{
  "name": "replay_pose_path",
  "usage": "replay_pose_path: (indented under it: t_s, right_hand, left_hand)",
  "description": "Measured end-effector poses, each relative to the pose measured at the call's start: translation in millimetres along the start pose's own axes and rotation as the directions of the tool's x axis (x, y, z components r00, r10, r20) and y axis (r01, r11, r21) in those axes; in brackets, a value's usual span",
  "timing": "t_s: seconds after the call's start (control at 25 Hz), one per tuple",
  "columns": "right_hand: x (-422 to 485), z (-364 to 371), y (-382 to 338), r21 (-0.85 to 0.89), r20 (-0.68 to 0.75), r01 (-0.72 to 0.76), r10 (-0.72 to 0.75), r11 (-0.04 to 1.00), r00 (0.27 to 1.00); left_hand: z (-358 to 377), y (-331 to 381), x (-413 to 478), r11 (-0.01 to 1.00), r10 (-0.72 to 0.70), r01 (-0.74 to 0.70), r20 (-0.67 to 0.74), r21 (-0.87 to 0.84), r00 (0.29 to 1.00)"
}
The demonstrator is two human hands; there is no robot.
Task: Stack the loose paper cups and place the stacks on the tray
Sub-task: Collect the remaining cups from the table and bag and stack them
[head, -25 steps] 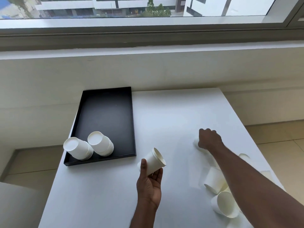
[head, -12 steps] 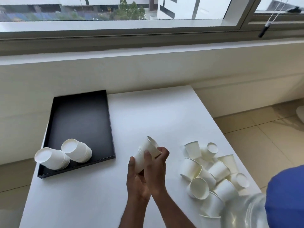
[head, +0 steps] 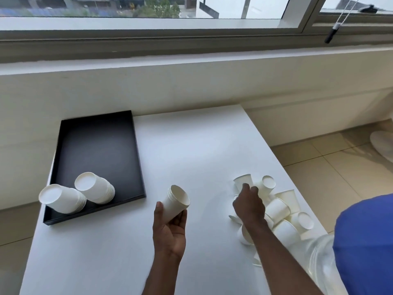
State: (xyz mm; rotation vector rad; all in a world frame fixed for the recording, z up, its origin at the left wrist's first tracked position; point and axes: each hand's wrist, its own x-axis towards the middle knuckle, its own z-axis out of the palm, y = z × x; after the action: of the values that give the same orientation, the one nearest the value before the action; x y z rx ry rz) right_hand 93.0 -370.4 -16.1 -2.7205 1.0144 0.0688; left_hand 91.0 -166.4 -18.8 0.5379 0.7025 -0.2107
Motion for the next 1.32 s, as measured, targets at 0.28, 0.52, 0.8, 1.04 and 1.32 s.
replay_pose_path:
  t_s: [0.28, 0.52, 0.8, 1.04, 1.32]
  right_hand:
    - [16, 4, 7, 0.046, 0.116, 0.039, -0.044, 0.998, 0.992]
    - [-28, -41, -31, 0.753, -0.177, 0.141, -0.009, 0.643, 0.984]
    - [-102, -27, -52, 0.760, -0.145, 0.325, -0.340, 0.563, 0.929]
    - [-132, -14, -15, 0.824, 0.092, 0.046, -0.214, 0.564, 0.973]
    - [-149, -22, 62, 0.640, -0.357, 0.142, 0.128, 0.755, 0.925]
  left_hand:
    - [-4, -3, 1, 1.000, -0.011, 0.011, -0.048, -0.001, 0.999]
    - [4, -13, -4, 0.999, -0.032, 0.033, -0.014, 0.020, 0.999]
    - [6, -34, -20, 0.981, -0.182, 0.169, 0.163, 0.092, 0.970]
    - [-2, -57, -47, 0.883, -0.470, 0.446, 0.298, 0.148, 0.831]
    - [-16, -105, -53, 0.301, -0.113, -0.365, 0.413, 0.881, 0.904]
